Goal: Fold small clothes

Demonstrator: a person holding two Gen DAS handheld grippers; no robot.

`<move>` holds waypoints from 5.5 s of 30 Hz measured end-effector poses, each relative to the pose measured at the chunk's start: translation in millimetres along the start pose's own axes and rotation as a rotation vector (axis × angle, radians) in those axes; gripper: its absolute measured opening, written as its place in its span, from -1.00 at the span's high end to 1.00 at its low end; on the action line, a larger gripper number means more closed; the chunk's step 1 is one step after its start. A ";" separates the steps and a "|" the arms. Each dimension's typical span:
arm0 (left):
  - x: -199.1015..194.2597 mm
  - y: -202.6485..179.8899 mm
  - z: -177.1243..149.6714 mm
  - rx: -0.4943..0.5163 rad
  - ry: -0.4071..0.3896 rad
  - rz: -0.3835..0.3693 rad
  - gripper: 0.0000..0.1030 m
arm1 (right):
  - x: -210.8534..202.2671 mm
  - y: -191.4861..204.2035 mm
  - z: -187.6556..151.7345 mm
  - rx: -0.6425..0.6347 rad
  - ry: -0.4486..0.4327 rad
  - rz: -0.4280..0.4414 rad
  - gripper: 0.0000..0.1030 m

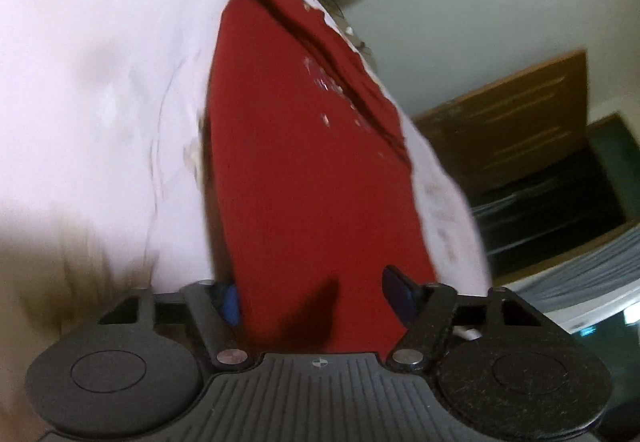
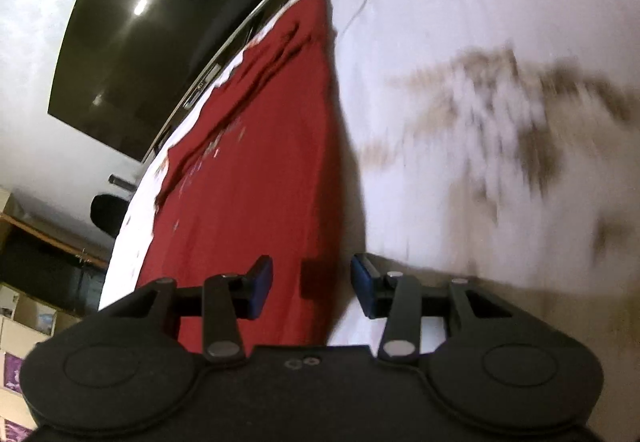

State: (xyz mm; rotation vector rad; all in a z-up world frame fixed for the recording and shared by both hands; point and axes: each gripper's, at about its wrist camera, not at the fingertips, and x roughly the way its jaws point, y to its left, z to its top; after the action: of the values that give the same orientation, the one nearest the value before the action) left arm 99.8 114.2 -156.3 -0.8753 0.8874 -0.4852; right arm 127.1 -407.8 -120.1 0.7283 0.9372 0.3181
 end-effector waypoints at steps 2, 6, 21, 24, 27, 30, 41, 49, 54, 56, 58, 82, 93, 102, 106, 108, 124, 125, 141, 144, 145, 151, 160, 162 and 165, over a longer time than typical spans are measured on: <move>-2.2 7.4 -9.3 -0.029 -0.006 -0.023 0.01 | -6.9 -0.7 -15.5 0.048 0.018 0.030 0.16; 1.5 22.2 -9.6 -0.075 -0.038 -0.048 0.45 | 0.7 4.6 -33.7 0.096 0.042 0.082 0.17; -22.9 20.8 2.1 0.021 -0.164 -0.133 0.93 | -8.3 42.4 -34.8 0.033 -0.136 0.132 0.90; -15.0 35.9 -6.1 0.006 -0.118 -0.047 0.93 | -15.2 45.1 -34.7 -0.004 -0.154 0.111 0.90; -12.7 35.8 -13.0 0.038 -0.128 -0.009 0.93 | 7.6 23.8 -45.5 -0.017 -0.067 -0.021 0.93; -7.7 28.8 -12.8 0.067 -0.128 0.028 0.93 | 9.4 3.0 -50.6 0.071 -0.083 0.044 0.93; -4.3 -18.3 -21.2 0.242 -0.158 0.234 0.93 | 10.1 15.5 -39.0 0.003 -0.037 0.001 0.90; -14.0 -47.6 -21.3 0.371 -0.168 0.326 0.93 | 7.8 31.2 -33.7 -0.046 -0.041 -0.030 0.90; -17.2 -59.4 -17.2 0.429 -0.177 0.326 0.93 | 3.9 38.2 -33.3 -0.057 -0.065 -0.033 0.90; -20.1 -62.7 -15.0 0.446 -0.181 0.323 0.93 | 2.2 42.1 -30.7 -0.064 -0.078 -0.032 0.90; -20.8 -65.1 -11.5 0.453 -0.186 0.318 0.93 | -0.4 46.5 -27.1 -0.073 -0.093 -0.026 0.90; -5.5 -81.5 80.0 0.334 -0.367 0.128 0.93 | -2.5 93.4 38.6 -0.208 -0.250 0.016 0.90; 30.2 -110.9 161.1 0.417 -0.399 0.142 0.93 | 21.4 119.0 115.1 -0.319 -0.313 0.034 0.90; 82.2 -108.4 216.4 0.426 -0.384 0.181 0.93 | 65.0 116.4 181.2 -0.340 -0.322 0.045 0.90; 107.7 -105.0 239.4 0.441 -0.372 0.200 0.93 | 88.7 109.2 203.6 -0.337 -0.307 0.044 0.90; 120.0 -101.5 251.5 0.443 -0.367 0.208 0.93 | 101.4 104.8 214.9 -0.336 -0.300 0.047 0.90; 214.3 -55.3 309.5 0.417 -0.227 0.346 0.92 | 203.9 65.7 269.9 -0.310 -0.175 0.006 0.79; 219.1 -51.3 310.2 0.412 -0.230 0.345 0.91 | 208.8 62.9 270.5 -0.312 -0.167 0.003 0.79; 209.6 -53.7 303.1 0.510 -0.325 0.378 -0.71 | 198.2 65.6 272.6 -0.417 -0.306 -0.036 -0.17; 215.9 -51.0 311.6 0.516 -0.260 0.425 -0.71 | 203.8 69.8 275.2 -0.441 -0.282 -0.061 -0.14; 219.9 -50.4 313.3 0.529 -0.238 0.444 -0.60 | 207.1 71.6 276.0 -0.452 -0.272 -0.070 -0.12; 230.5 -54.8 318.0 0.596 -0.206 0.467 -0.32 | 230.3 84.4 275.8 -0.565 -0.212 -0.156 0.12; 241.3 -66.2 313.9 0.679 -0.232 0.434 0.22 | 258.7 99.6 274.1 -0.728 -0.138 -0.270 0.16; 241.3 -67.4 309.1 0.695 -0.237 0.427 -0.33 | 258.7 102.0 270.6 -0.755 -0.142 -0.281 0.17; 239.2 -69.2 307.0 0.715 -0.239 0.391 -0.48 | 256.2 97.9 270.9 -0.737 -0.148 -0.262 0.18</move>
State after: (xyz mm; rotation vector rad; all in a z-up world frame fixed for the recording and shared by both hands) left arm 486.8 49.1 -108.2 -0.0927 0.5757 -0.3094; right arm 500.6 -313.4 -107.7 -0.0488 0.6896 0.3414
